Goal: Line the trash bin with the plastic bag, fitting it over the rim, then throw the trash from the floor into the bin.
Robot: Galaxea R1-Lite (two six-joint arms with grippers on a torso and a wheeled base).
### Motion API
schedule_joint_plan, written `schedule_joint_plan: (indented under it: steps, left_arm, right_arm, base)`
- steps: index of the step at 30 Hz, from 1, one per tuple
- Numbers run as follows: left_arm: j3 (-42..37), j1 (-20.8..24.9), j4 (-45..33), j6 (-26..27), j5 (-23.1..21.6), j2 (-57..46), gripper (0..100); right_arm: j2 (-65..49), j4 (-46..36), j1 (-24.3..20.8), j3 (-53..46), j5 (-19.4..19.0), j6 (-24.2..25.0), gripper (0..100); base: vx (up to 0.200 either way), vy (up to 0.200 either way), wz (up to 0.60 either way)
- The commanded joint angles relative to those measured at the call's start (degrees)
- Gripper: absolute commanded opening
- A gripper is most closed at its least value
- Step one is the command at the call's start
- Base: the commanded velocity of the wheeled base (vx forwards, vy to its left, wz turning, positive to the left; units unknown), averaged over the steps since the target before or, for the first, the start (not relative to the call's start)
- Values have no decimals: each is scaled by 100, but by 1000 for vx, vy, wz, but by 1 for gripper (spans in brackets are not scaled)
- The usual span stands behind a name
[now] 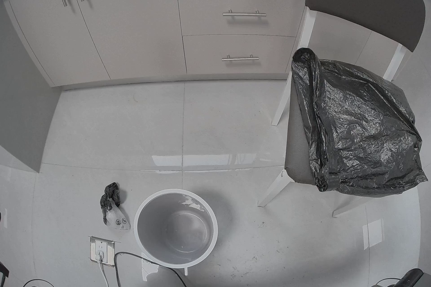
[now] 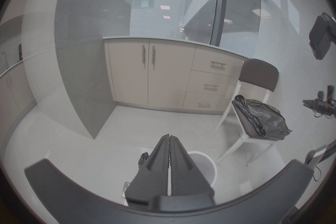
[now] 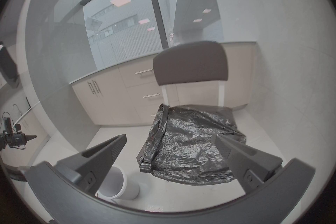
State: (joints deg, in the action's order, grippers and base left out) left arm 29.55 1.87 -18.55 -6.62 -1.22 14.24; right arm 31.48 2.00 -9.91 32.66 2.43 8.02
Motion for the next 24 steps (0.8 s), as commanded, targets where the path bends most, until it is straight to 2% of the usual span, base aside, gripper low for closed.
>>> schedule_joint_plan:
  steps: [1, 2, 3, 5, 8, 12, 16, 18, 22, 24]
  left_arm:
    - [525, 376, -693, 310, -195, 1160, 0]
    - [543, 367, -597, 310, -195, 1327, 0]
    - [561, 358, -570, 310, -195, 1397, 0]
    - [631, 367, -553, 328, -177, 1468, 0]
    - [939, 367, -509, 302, -195, 1749, 0]
    - [965, 367, -298, 214, -195, 1934, 0]
    - [991, 394, -148, 214, -203, 2039, 0]
    - [1009, 402, -148, 214, -203, 2101, 0]
    - [921, 411, -157, 222, -212, 2215, 0]
    - [903, 446, -148, 231, -221, 2250, 0]
  right_arm:
    - [3242, 688, -1180, 900, 56, 288, 100]
    - [3550, 820, -1312, 927, 74, 384, 100]
    - [3717, 881, -1408, 953, 91, 437, 0]
    - [3989, 951, -1567, 1032, 144, 534, 0]
    - [4780, 987, -2076, 1340, 390, 938, 0]
    - [5325, 1004, -2331, 1594, 487, 1000, 0]
    - [5589, 1004, -2401, 1858, 601, 1035, 0]
    - [5650, 951, -2498, 1885, 742, 1070, 0]
    - [5747, 987, -2683, 1718, 1375, 1096, 0]
    - [5694, 1004, -2735, 1691, 1559, 1149, 0]
  base:
    - [0, 0, 0]
    - [0, 0, 0]
    - [0, 0, 0]
    - [0, 0, 0]
    - [0, 0, 0]
    - [0, 0, 0]
    - [0, 0, 0]
    - [0, 0, 0]
    - [0, 0, 0]
    - [0, 0, 0]
